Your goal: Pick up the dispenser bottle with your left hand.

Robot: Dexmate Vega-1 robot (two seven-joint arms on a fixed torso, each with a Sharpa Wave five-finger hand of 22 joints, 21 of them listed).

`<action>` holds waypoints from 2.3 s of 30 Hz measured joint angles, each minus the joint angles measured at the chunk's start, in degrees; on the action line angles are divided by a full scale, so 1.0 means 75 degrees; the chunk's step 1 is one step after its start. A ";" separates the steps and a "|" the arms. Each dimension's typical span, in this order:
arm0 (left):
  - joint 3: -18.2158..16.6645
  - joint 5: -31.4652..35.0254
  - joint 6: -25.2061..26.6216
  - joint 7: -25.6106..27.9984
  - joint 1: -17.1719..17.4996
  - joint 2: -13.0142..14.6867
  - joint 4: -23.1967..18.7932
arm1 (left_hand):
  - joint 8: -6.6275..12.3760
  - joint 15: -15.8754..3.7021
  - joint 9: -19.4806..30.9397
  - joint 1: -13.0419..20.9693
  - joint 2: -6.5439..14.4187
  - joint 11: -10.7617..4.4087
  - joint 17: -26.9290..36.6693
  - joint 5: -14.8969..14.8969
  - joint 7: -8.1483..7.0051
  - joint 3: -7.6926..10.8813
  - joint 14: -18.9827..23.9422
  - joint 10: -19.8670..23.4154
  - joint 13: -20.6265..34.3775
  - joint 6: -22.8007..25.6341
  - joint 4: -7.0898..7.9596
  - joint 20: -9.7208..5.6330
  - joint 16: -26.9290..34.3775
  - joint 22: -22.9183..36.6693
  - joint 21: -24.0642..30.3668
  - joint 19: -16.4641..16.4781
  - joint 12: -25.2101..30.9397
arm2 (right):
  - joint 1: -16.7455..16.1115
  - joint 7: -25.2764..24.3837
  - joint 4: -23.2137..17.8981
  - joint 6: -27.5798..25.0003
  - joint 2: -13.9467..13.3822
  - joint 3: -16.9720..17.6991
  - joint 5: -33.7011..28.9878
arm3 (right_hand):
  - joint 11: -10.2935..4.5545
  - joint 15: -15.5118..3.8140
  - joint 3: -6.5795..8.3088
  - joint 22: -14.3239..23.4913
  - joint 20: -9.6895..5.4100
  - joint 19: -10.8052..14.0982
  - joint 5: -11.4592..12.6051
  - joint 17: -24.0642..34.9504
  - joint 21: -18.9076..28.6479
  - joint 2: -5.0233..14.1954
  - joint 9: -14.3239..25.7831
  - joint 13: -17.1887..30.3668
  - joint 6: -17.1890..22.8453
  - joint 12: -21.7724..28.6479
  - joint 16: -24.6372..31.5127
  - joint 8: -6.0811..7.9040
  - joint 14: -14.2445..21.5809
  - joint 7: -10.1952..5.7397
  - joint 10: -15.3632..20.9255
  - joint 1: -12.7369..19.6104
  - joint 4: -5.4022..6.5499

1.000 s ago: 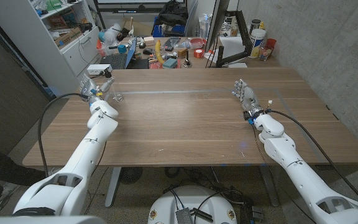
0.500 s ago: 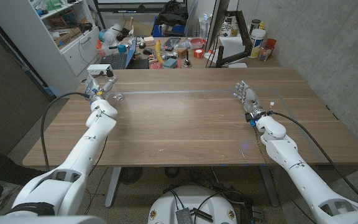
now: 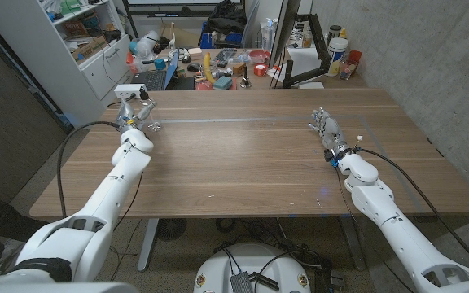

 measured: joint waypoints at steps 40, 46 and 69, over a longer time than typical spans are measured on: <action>0.0186 -0.0552 -0.0710 0.0892 -0.0622 -0.0137 0.1335 | 0.0213 -0.0732 -0.0070 0.1390 0.1101 -0.0314 0.0021 -0.0076 -0.0545 -0.0100 0.2926 0.3039 -0.0024 0.3319 0.0212 -0.0493 0.0234 -0.0057 -0.0280 0.2928 0.0206 | 0.0042 -0.0227 0.0005 -0.0039 0.0029 -0.0037 -0.0167 | 0.0000 -0.0001 -0.0032 0.0002 0.0000 -0.0002 0.0000 0.0019 -0.0115 0.0000 0.0001 0.0000 0.0000 0.0000 0.0000 0.0000 -0.0001 0.0000 -0.0001 -0.0001 -0.0030; 0.0170 -0.0657 -0.0911 0.1043 -0.0668 -0.0159 0.1490 | 0.0049 -0.0779 -0.0035 0.1596 0.1253 -0.0407 0.0020 -0.0196 -0.0544 0.0005 0.3949 0.3670 -0.0045 0.3320 0.0105 -0.0741 0.0394 -0.0092 -0.0235 0.3851 0.0215 | 0.0010 -0.0264 -0.0039 -0.0051 0.0029 -0.0036 -0.0179 | 0.0000 -0.0001 -0.0032 0.0002 0.0000 -0.0002 0.0000 0.0019 -0.0115 0.0000 0.0001 0.0000 -0.0001 0.0000 0.0000 0.0000 -0.0001 -0.0001 -0.0001 -0.0001 -0.0030; 0.0056 -0.0929 -0.1350 0.1526 -0.0591 -0.0224 0.1471 | 0.0055 -0.0549 -0.0001 0.1836 0.1014 -0.0220 -0.0022 -0.0393 0.0361 0.0092 0.5928 0.4735 -0.0033 0.4500 0.0084 -0.1528 0.0588 -0.0073 0.0076 0.5592 0.0080 | -0.0016 -0.0280 -0.0082 -0.0041 0.0024 -0.0014 -0.0198 | 0.0000 -0.0001 -0.0065 0.0021 0.0000 -0.0002 0.0000 0.0018 -0.0204 0.0000 0.0001 0.0000 -0.0001 0.0000 0.0000 0.0000 -0.0002 -0.0001 -0.0001 -0.0001 0.0004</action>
